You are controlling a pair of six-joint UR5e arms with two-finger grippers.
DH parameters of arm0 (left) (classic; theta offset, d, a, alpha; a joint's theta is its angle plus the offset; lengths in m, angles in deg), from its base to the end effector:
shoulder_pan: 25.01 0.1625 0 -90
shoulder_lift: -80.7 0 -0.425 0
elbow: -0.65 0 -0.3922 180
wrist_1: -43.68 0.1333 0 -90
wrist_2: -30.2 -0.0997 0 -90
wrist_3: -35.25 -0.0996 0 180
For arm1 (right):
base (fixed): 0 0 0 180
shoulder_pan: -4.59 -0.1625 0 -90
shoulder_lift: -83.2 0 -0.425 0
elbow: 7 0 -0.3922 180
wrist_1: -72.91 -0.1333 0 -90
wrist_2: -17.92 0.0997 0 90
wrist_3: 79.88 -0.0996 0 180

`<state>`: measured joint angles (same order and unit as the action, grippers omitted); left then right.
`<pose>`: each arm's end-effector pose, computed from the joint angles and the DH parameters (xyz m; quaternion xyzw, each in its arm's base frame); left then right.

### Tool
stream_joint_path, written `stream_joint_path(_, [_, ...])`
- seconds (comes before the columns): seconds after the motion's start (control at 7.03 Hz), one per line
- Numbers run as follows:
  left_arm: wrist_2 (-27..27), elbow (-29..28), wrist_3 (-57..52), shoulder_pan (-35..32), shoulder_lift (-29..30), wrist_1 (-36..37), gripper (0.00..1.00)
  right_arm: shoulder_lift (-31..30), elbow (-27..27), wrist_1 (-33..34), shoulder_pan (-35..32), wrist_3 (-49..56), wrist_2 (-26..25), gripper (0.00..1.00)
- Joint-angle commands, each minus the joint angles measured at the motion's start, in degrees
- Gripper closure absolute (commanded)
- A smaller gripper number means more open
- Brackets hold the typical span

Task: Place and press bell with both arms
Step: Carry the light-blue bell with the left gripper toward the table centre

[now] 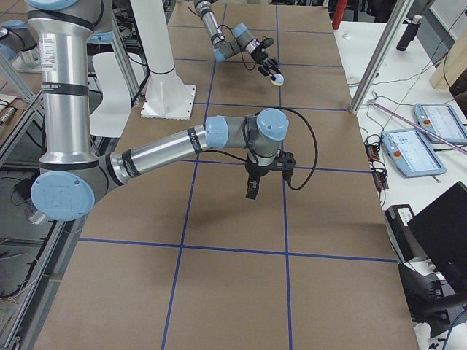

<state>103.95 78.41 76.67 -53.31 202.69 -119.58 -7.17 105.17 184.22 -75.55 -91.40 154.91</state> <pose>0.5263 -0.4664 0.2858 0.5227 0.5020 0.0190 0.6888 -0.0195 -0.4652 0.5089 -0.0701 -0.3925 0.0116 0.9170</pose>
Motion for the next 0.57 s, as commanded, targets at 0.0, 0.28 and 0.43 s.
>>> stream_joint_path(0.0, [-1.7,-5.2,-0.3,1.7,3.9,-0.1,1.0,1.2,-1.9,0.0,0.2,0.0,0.1,0.0])
stream_joint_path(0.28, [-3.2,-10.2,-0.3,3.2,8.7,-0.1,1.0,1.3,-2.1,0.0,0.2,0.0,0.3,0.0])
stream_joint_path(0.43, [-3.2,-10.3,-0.3,3.8,8.8,-0.1,1.0,1.3,-2.6,0.0,0.2,0.0,0.3,0.0])
